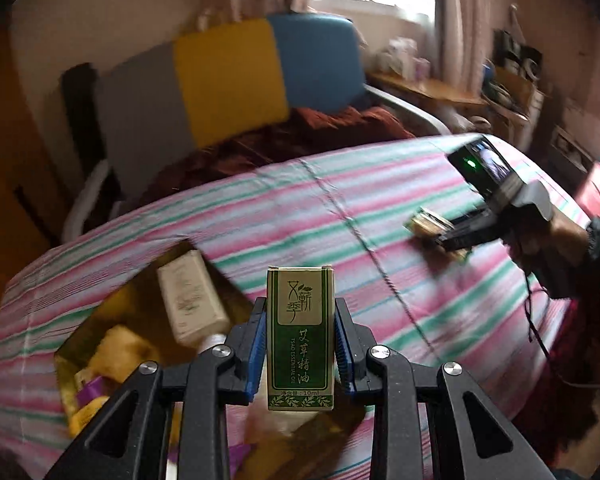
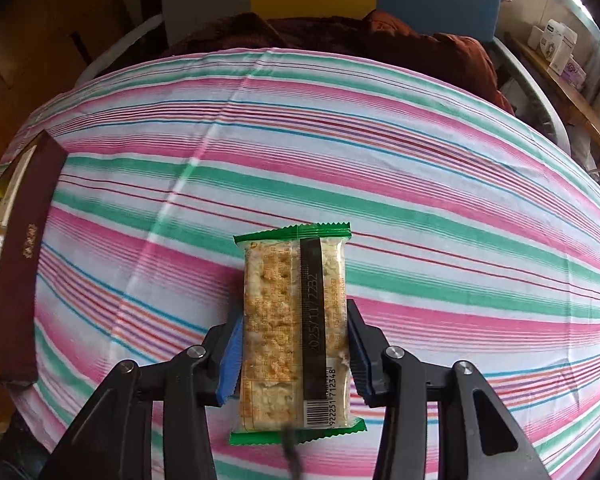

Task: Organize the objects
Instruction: 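Lift both held items and carry them over the gold tray, then open the left gripper to drop the box while the right gripper releases the cracker packet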

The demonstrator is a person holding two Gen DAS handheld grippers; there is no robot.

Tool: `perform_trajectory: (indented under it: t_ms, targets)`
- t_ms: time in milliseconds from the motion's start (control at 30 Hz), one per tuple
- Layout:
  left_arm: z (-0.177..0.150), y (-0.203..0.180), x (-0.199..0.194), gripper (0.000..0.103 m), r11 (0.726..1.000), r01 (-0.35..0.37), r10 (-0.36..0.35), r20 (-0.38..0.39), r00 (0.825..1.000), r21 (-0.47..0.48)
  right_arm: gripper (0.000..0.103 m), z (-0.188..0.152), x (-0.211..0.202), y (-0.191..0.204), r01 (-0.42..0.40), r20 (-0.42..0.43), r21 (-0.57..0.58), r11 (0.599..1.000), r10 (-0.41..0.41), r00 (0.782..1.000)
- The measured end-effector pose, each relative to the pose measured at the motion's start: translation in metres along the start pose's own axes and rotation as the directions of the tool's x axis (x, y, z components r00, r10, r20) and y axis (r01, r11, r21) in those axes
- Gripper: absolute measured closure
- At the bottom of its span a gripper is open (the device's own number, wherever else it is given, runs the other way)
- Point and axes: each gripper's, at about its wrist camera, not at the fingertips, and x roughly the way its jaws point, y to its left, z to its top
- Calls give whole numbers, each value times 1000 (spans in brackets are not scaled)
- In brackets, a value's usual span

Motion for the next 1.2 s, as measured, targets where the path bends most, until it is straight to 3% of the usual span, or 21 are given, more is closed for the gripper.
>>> perform_trajectory:
  t_ms: [233,567,733,867,1100,1200]
  targets:
    - [-19,33,-20,72,995,-65,68,34,997,-78,58,8,-18,57,-91,50,-42,995,93,994]
    - [-50,74,-26,72,980,-91,96,19,995,-178,58,0,-68,145,-203,108,-146,968,220,970]
    - [-68,109,-34,72,954,-83,93,21,995,-288,58,6,-79,199,-256,117,-219,942,286,951]
    - [-82,146,-39,72,916,-56,72,25,997,-398,58,12,-76,237,-286,108,-254,924,321,941]
    - [-89,184,-26,72,873,-29,40,11,999,-486,58,29,-50,290,-285,69,-280,917,315,947]
    - [-87,186,-13,72,871,-26,28,-3,1000,-491,58,36,-37,299,-275,55,-273,922,300,952]
